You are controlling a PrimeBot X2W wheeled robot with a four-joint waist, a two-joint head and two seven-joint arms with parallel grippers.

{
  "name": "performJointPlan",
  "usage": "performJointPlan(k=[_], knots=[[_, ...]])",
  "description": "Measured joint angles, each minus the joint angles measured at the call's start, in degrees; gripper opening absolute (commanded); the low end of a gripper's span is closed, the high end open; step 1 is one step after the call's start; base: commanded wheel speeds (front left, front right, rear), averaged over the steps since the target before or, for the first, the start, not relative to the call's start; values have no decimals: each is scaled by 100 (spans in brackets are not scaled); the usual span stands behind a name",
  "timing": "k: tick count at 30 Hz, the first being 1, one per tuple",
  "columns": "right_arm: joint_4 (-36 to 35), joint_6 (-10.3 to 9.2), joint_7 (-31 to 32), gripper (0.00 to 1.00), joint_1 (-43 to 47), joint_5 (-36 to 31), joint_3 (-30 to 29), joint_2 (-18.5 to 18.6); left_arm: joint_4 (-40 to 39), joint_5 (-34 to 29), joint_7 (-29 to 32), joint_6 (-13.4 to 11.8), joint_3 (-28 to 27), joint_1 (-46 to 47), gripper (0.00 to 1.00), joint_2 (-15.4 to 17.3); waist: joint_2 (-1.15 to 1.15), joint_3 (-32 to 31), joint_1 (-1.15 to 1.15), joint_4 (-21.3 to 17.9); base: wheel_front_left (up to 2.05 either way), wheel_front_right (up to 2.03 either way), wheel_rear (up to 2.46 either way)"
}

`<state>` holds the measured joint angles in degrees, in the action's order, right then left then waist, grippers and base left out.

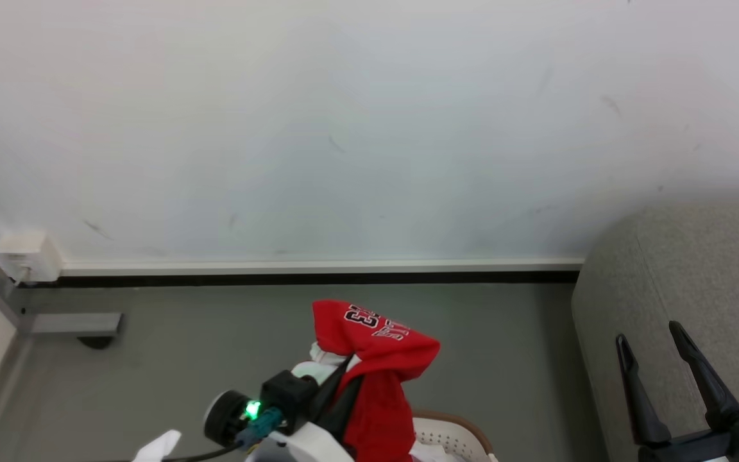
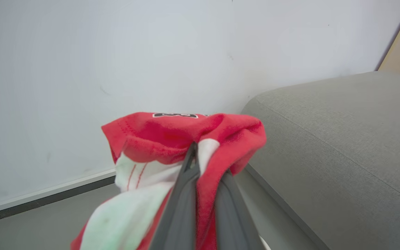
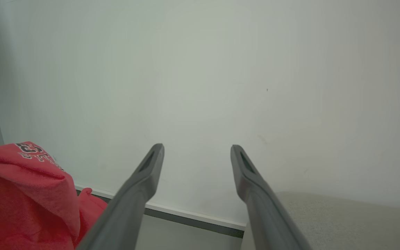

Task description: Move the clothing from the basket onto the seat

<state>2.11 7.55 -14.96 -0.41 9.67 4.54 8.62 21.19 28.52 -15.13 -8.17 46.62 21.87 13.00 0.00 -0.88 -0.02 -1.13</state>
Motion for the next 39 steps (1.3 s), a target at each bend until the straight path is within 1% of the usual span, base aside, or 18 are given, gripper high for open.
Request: performJointPlan(k=[7, 10, 13, 15, 18, 23, 26, 29, 32, 39], knots=[[4, 0, 0, 100, 168, 116, 146, 280, -682, -137, 0, -88, -187, -268, 0, 536, 0, -260, 0, 207, 0, 0, 0], [4, 0, 0, 100, 208, 170, 201, 379, -918, -191, 51, -130, -213, -279, 0, 687, 0, -311, 1, 271, 0, 0, 0], [-4, 0, 0, 100, 226, 320, 450, 469, -1139, -209, 143, -156, -242, -272, 0, 806, 1, -356, 1, 305, 0, 0, 0], [-8, 0, -1, 100, 222, 455, 795, 622, -1302, -205, 203, -180, -264, -270, 0, 855, 0, -382, 1, 315, 0, 0, 0], [-14, 0, 0, 100, 98, 727, 1460, 964, -1514, -207, 307, -69, -174, -231, 0, 922, 1, -370, 1, 321, 0, 0, 0], [35, 0, 0, 100, -554, 1235, 2846, 1604, -1708, -242, 457, 79, -24, -57, 0, 937, 0, -362, 2, 328, 0, 0, 0], [116, 0, 23, 100, -1068, 1517, 3604, 1918, -1786, -253, 552, 223, 108, 52, 0, 879, 0, -363, 2, 338, 0, 0, 0], [234, 0, 26, 100, -1600, 1646, 4161, 2106, -1805, -279, 656, 401, 309, 136, 0, 786, 0, -357, 2, 351, 0, 0, 0], [386, 0, 25, 100, -1967, 1809, 4554, 2191, -1807, -282, 711, 580, 486, 207, 0, 684, 0, -359, 2, 377, 0, 0, 0], [703, 0, 29, 100, -2353, 2281, 5442, 2312, -1760, -245, 845, 964, 818, 388, 0, 437, 1, -388, 2, 496, 0, 0, 0]])
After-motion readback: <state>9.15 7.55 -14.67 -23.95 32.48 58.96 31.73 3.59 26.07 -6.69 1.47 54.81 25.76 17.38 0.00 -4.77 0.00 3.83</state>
